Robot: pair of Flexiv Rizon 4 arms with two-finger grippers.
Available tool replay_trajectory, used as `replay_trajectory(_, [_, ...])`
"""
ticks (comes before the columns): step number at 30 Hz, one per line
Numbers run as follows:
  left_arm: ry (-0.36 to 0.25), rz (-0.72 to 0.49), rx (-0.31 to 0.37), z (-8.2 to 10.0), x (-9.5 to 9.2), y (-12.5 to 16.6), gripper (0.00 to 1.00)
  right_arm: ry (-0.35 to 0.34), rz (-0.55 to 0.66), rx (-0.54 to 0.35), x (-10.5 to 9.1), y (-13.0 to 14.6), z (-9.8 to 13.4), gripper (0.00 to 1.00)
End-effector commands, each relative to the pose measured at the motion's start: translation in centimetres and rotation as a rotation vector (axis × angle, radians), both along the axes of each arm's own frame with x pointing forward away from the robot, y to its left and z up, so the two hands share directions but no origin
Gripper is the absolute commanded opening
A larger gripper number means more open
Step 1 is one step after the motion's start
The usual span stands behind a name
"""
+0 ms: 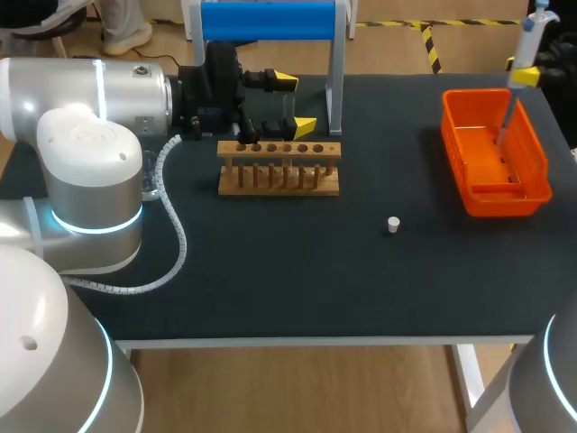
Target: Invert the test tube, pick up the pipette, mount the tip to pipette, aspirate from beaker and dispense into the tube, eject the tip, return the pipette, and cap with the stopper.
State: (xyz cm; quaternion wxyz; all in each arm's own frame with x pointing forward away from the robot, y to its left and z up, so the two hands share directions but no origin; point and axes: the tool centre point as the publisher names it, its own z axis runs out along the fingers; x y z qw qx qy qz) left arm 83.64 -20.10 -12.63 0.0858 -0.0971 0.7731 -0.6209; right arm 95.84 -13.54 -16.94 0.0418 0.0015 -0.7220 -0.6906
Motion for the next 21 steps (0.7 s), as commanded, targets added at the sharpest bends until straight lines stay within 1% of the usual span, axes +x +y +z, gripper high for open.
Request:
replay_trajectory(1, [0.001, -0.002, 0.000, 0.0, 0.0, 0.1, 1.00, -0.010, 0.137, 0.024, 0.7, -0.3, -0.6, 0.00])
replay_trajectory(8, [0.001, -0.002, 0.000, 0.0, 0.0, 0.1, 1.00, -0.043, 0.163, 0.033, 0.1, -0.5, -0.7, 0.00])
replay_trajectory(21, [0.001, -0.002, 0.000, 0.0, 0.0, 0.1, 1.00, -0.041, 0.156, 0.067, -0.6, -1.0, -1.4, 0.00])
